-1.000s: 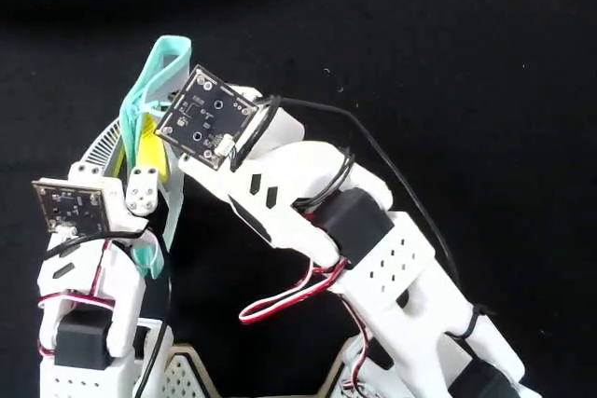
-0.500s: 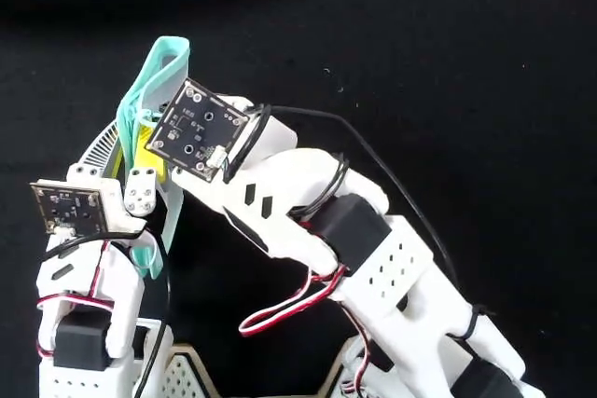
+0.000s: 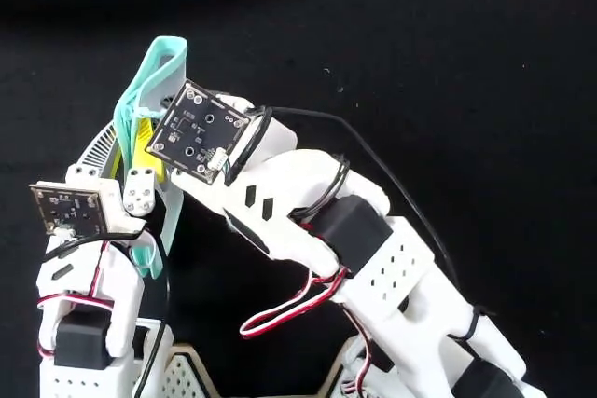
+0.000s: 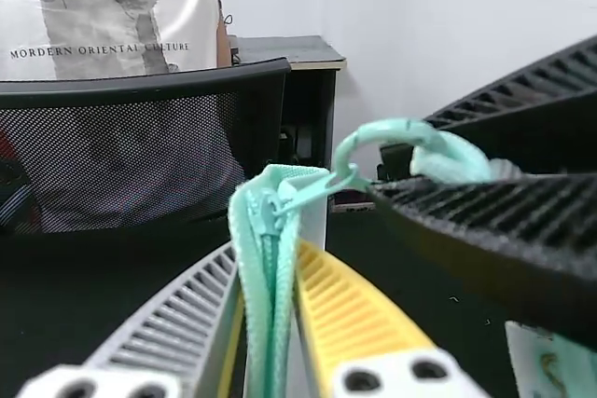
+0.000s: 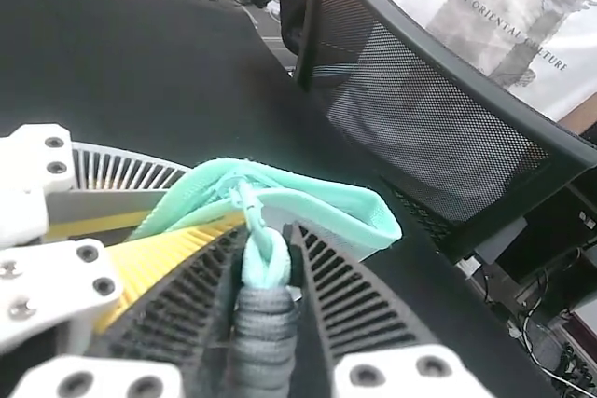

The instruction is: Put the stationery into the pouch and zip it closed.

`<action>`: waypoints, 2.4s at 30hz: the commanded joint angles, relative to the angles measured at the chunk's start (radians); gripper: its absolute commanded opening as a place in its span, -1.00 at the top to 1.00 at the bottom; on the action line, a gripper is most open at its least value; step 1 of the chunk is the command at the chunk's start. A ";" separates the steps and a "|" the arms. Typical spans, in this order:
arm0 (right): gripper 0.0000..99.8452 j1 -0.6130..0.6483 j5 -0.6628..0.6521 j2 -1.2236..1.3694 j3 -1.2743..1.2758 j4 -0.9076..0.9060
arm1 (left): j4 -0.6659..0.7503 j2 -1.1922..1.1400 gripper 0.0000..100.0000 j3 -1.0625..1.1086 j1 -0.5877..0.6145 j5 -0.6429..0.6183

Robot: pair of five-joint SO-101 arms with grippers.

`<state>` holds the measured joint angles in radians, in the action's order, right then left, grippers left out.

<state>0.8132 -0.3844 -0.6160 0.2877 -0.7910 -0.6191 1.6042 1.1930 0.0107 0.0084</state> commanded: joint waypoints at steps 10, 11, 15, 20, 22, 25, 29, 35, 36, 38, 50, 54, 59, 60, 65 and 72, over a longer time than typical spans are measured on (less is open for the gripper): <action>0.88 0.046 0.000 -0.016 -0.012 -0.017 | -0.011 -0.012 0.93 0.004 0.001 -0.015; 0.85 0.046 -0.003 -0.016 -0.013 -0.025 | -0.011 -0.012 0.93 0.004 0.001 -0.015; 0.82 0.043 -0.002 -0.016 -0.015 -0.026 | -0.011 -0.012 0.93 0.004 -0.001 -0.015; 0.82 0.043 0.000 -0.016 -0.015 -0.025 | -0.012 -0.008 0.93 0.024 -0.004 -0.015; 0.82 0.044 0.000 -0.016 -0.015 -0.025 | -0.012 -0.006 0.93 0.039 -0.033 -0.014; 0.82 0.041 0.000 -0.018 -0.015 -0.025 | -0.012 -0.006 0.93 0.042 -0.051 -0.014; 0.96 0.041 -0.008 -0.018 -0.016 -0.012 | -0.011 -0.006 0.93 0.042 -0.051 -0.014; 0.98 0.040 -0.005 -0.016 -0.008 0.005 | -0.011 -0.005 0.93 0.041 -0.045 -0.014; 0.98 0.034 -0.005 -0.018 -0.008 0.005 | -0.012 -0.005 0.93 0.041 -0.045 -0.014; 0.98 0.005 -0.002 -0.018 -0.013 0.005 | -0.012 -0.005 0.93 0.042 -0.044 -0.014; 0.98 -0.114 -0.002 -0.008 -0.012 0.063 | -0.012 -0.005 0.94 0.068 -0.053 -0.014; 0.98 -0.141 0.000 -0.007 0.012 0.110 | -0.012 -0.005 0.94 0.068 -0.053 -0.014; 0.98 -0.146 0.000 0.010 0.033 0.147 | -0.049 -0.005 0.94 0.059 -0.054 -0.015; 0.98 -0.147 0.000 0.021 0.033 0.152 | -0.054 -0.003 0.94 0.059 -0.054 -0.015; 0.98 -0.216 0.000 0.088 0.035 0.215 | -0.055 -0.003 0.94 0.059 -0.054 -0.015; 0.98 -0.276 0.000 0.174 0.030 0.285 | -0.055 -0.003 0.94 0.067 -0.054 -0.014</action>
<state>0.6183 -0.3798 -0.4611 0.3291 -0.5455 -0.6375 1.6072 1.2359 -0.0445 0.0023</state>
